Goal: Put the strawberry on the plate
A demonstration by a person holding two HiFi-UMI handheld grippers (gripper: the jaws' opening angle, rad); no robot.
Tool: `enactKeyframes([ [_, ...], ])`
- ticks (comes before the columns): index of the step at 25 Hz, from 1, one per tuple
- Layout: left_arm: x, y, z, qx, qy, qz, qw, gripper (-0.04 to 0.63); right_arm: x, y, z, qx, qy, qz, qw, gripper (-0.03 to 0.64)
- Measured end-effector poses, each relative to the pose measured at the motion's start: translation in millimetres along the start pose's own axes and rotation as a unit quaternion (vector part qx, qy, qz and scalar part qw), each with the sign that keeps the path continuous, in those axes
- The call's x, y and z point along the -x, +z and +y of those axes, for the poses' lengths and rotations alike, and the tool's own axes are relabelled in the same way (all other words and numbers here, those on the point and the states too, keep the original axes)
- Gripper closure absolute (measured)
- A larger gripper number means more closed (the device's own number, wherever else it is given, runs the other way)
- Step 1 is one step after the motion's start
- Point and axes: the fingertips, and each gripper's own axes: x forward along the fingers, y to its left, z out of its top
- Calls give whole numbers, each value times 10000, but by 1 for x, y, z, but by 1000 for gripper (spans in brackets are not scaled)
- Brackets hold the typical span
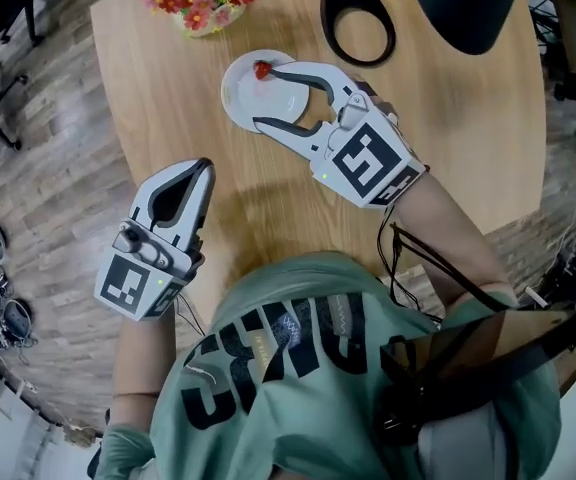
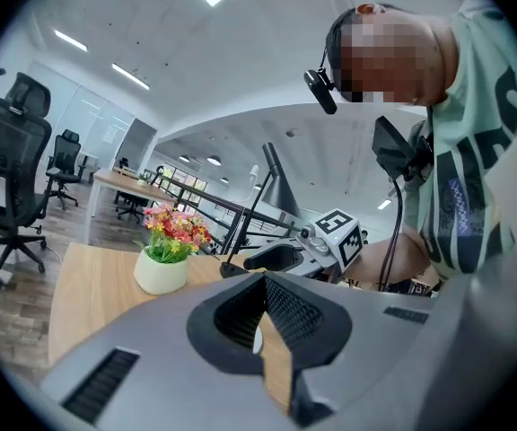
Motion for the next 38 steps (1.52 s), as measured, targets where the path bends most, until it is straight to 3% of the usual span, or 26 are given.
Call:
enactKeyframes([
  [3,16,11,-25,37,-48,-286,9996,591,13,7,17,-28,7,87,10000,376],
  [7,44,12,-55,141,-89,-362,9992,591,25,21,46,36,74,161,9998,376],
  [14,123,10,-78,-169,34,-271,9995,591,26,76,99,300,112,32,9995,376],
  [18,173,18,-81,-350,57,-433,9984,591,33,112,128,399,-29,0,9992,377],
  [25,249,35,-88,-704,-73,-550,9960,591,60,146,175,-80,-362,-194,9991,377],
  [29,283,48,-86,-654,94,-629,9958,591,76,168,186,-256,-465,-303,9981,377],
  [33,296,59,-91,-542,247,-763,9953,591,99,186,183,-206,-543,-452,9973,377],
  [38,273,63,-114,-663,218,-732,9949,591,132,180,175,-163,-562,-542,9968,377],
])
